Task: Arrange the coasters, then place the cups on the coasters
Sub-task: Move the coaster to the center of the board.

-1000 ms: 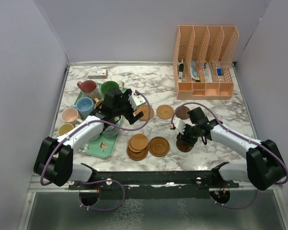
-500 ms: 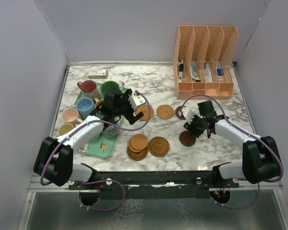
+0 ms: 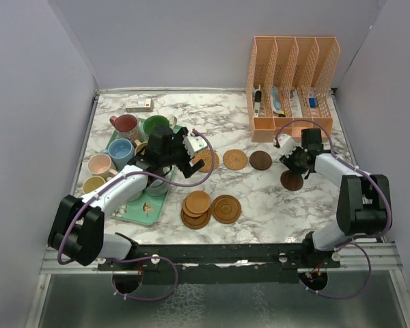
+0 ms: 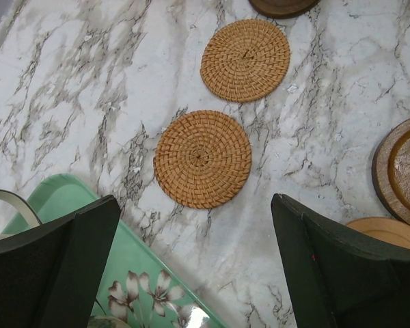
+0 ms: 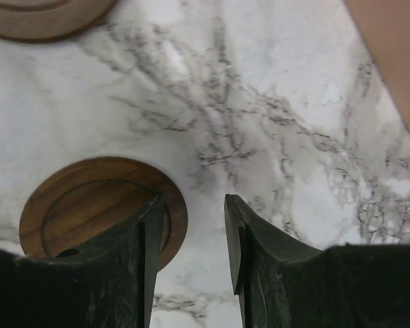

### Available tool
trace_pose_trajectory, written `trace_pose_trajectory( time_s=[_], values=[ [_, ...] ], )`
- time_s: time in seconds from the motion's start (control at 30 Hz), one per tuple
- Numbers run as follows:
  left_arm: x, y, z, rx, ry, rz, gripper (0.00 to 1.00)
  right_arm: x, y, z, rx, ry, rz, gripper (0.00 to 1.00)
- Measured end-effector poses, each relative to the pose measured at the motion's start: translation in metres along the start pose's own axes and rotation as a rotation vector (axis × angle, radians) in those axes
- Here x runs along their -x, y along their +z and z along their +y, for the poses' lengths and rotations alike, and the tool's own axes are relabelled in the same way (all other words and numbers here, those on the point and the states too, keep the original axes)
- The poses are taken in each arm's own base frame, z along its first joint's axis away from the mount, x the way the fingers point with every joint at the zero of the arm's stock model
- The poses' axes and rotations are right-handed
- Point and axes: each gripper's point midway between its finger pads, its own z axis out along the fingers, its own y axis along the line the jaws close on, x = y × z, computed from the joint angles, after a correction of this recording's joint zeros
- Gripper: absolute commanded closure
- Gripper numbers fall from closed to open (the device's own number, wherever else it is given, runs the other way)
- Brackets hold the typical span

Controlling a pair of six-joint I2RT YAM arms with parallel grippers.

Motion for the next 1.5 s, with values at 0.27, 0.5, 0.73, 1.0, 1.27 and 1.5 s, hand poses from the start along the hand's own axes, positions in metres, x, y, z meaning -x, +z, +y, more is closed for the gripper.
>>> trace_pose_trajectory(
  time_s=[0.27,0.5,0.73,1.0,1.27,1.5],
  values=[
    [0.0,0.0,0.0,0.0,0.0,0.0,0.02,0.02,0.025,-0.046,-0.064,0.067,0.005,0.61],
    [0.0,0.0,0.0,0.0,0.0,0.0,0.02,0.038,0.04,-0.062,-0.079,0.149,-0.027,0.62],
    [0.0,0.0,0.0,0.0,0.0,0.0,0.03,0.044,0.044,-0.065,-0.081,0.189,-0.053,0.62],
    [0.0,0.0,0.0,0.0,0.0,0.0,0.02,0.056,0.046,-0.053,-0.003,0.199,-0.113,0.62],
    [0.0,0.0,0.0,0.001,0.0,0.0,0.02,0.063,0.049,-0.05,0.033,0.222,-0.14,0.62],
    [-0.001,-0.001,0.002,0.005,-0.002,0.001,0.02,0.062,0.044,-0.043,0.054,0.232,-0.135,0.61]
  ],
)
